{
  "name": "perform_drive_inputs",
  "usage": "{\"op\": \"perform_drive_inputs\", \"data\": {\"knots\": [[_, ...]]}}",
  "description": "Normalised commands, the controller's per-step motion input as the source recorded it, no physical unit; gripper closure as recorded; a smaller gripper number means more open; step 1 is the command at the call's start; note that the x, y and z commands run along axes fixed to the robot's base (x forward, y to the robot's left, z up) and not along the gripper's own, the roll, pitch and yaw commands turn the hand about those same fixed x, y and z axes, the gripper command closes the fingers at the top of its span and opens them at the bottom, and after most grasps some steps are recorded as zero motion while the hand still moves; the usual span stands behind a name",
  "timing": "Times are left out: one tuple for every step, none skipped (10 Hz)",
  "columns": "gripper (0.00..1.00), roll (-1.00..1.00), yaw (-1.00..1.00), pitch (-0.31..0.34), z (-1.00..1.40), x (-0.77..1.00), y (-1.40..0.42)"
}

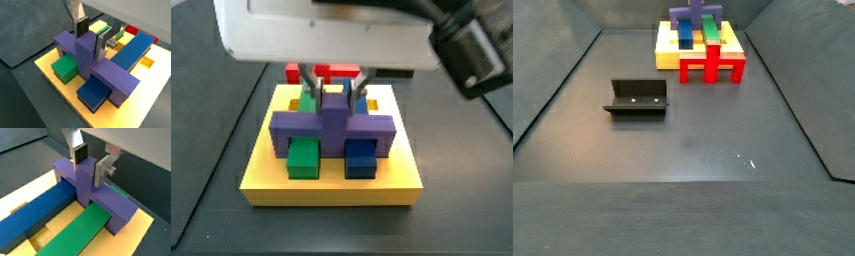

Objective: Pick up the purple object. Move up. Move to above the board. Insert the purple object.
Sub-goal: Insert the purple object.

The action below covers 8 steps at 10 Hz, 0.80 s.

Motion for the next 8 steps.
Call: {"op": "perform_drive_inputs", "data": {"knots": [[1.0, -0.1, 0.16, -0.073, -0.15, -0.09, 0.0], [1.0, -0.17, 0.14, -0.124, -0.21, -0.12, 0.0], [1.0, -0.28, 0.14, -0.194, -0.32, -0.21, 0.07], [1.0, -0.3, 0.11, -0.236, -0.34, -0.28, 0.11], [1.0, -0.21, 0.09, -0.194, -0.31, -0.23, 0.05], [1.0, 0.0, 0.0, -0.047, -0.15, -0.07, 0.0], [1.0, -0.01, 0.0, 0.0, 0.0, 0.0, 0.0], [1.0, 0.0, 0.0, 0.0, 0.0, 0.0, 0.0]]}}
